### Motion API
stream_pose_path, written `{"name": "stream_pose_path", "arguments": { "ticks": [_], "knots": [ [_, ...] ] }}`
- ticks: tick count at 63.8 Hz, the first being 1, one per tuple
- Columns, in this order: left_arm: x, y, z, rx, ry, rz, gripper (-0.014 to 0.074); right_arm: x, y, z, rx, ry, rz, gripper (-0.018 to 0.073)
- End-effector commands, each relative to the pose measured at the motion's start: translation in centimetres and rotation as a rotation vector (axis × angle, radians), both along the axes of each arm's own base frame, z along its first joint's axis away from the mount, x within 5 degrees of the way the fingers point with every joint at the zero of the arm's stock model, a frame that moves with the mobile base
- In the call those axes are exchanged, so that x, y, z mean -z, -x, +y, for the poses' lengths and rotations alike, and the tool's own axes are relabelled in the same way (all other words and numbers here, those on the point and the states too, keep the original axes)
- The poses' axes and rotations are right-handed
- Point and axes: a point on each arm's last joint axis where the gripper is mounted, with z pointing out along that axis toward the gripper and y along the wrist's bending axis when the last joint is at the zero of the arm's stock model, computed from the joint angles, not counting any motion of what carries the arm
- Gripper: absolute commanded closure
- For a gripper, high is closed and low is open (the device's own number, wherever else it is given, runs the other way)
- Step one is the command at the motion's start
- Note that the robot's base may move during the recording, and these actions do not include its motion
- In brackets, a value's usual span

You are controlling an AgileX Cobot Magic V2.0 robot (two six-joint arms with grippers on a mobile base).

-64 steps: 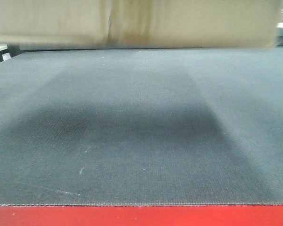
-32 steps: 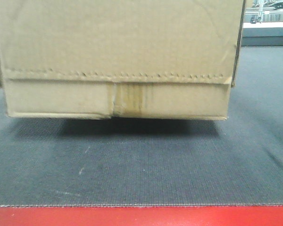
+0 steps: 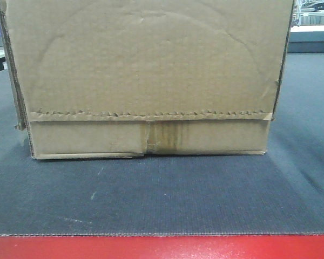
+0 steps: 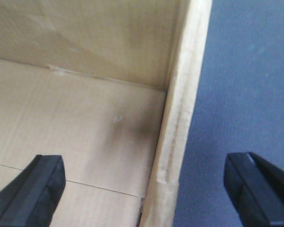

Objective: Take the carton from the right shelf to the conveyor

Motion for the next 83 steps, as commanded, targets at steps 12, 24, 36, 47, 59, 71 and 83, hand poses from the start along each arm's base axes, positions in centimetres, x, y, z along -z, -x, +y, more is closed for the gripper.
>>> {"name": "stream_pose_path", "arguments": {
  "ticks": [12, 24, 36, 47, 59, 71, 83],
  "knots": [
    [-6.4, 4.9, 1.6, 0.028, -0.021, -0.150, 0.0060, -5.9, 3.7, -2.9, 0.035, -0.029, -0.119, 0.0153],
    [-7.9, 8.5, 3.9, -0.002, -0.065, -0.223, 0.0237, -7.4, 5.8, -7.0, 0.130, -0.007, -0.067, 0.0592],
    [-4.6, 11.2, 7.0, -0.066, -0.023, -0.226, 0.0638, -6.6, 7.5, -11.2, 0.254, -0.005, -0.072, 0.0628],
    [-0.2, 13.8, 9.4, -0.149, 0.081, -0.240, 0.0594, -2.7, 9.5, -12.8, 0.310, 0.002, -0.052, 0.0628],
    [4.1, 16.9, 10.0, -0.172, 0.094, -0.232, 0.0594, 2.9, 13.5, -13.1, 0.316, 0.017, -0.071, 0.0628],
    [6.7, 20.3, 10.1, -0.146, 0.061, -0.283, 0.0594, 6.7, 18.3, -13.3, 0.316, 0.019, -0.167, 0.0628],
    [7.2, 23.8, 10.0, -0.112, 0.041, -0.439, 0.0594, 8.0, 22.8, -13.6, 0.309, 0.021, -0.311, 0.0628]
  ]
}}
